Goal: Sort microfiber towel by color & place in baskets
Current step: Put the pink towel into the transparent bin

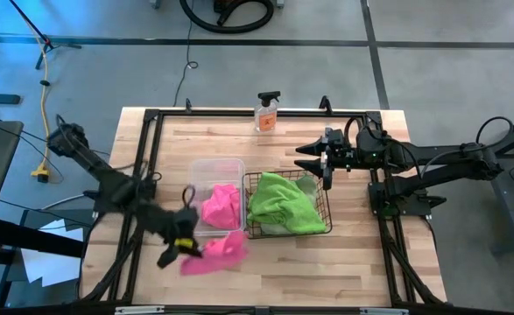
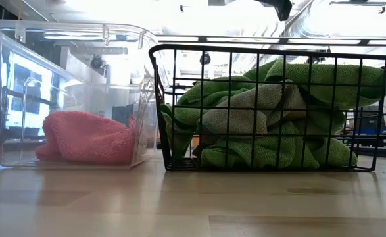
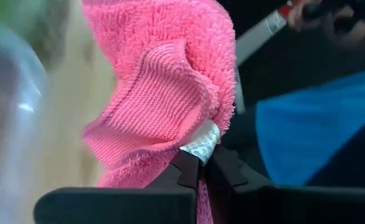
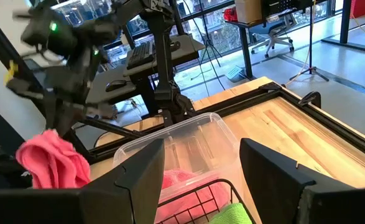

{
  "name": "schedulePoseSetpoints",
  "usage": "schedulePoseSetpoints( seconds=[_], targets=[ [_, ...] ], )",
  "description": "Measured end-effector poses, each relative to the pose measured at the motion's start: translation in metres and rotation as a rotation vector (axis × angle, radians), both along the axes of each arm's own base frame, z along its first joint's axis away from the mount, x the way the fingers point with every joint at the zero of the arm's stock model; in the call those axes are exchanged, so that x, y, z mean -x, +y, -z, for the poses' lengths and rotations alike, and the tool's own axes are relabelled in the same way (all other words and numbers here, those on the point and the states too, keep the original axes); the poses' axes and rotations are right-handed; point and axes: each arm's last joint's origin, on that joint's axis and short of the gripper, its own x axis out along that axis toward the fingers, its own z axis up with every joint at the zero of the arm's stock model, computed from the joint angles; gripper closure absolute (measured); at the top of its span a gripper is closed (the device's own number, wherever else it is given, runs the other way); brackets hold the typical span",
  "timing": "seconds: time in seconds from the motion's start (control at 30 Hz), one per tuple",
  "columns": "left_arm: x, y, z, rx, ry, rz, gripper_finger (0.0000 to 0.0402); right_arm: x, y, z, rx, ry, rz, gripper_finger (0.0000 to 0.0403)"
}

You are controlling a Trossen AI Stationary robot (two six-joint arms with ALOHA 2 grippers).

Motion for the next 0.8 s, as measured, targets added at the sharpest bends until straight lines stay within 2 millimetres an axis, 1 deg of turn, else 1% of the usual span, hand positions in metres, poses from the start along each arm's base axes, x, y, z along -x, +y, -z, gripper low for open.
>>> schedulePoseSetpoints(
  seconds=[0.07,0.2,0.33,0.43,0.53,0.63,0.7,0.8],
  targets=[
    [-0.006,0.013,-0.013,-0.054,-0.071,-0.012,0.0401,0.000,0.000,0.000,-0.002,0.000,0.001,0.0196],
    [-0.016,0.038,-0.048,-0.178,-0.244,-0.049,0.0401,0.000,0.000,0.000,-0.002,-0.001,0.001,0.0196],
    [-0.022,0.062,-0.083,-0.343,-0.413,-0.125,0.0401,0.000,0.000,0.000,-0.002,-0.002,0.000,0.0196],
    [-0.025,0.077,-0.100,-0.438,-0.497,-0.181,0.0401,0.000,0.000,0.000,-0.002,-0.002,0.001,0.0196],
    [-0.024,0.090,-0.108,-0.507,-0.536,-0.216,0.0401,0.000,0.000,0.000,-0.004,-0.002,0.001,0.0196],
    [-0.021,0.100,-0.113,-0.528,-0.557,-0.255,0.0401,0.000,0.000,0.000,-0.003,-0.002,0.001,0.0196],
    [-0.019,0.104,-0.112,-0.537,-0.536,-0.266,0.0401,0.000,0.000,0.000,-0.003,-0.002,0.001,0.0196],
    [-0.015,0.108,-0.105,-0.559,-0.449,-0.256,0.0401,0.000,0.000,0.000,-0.003,-0.002,0.001,0.0196]
  ],
)
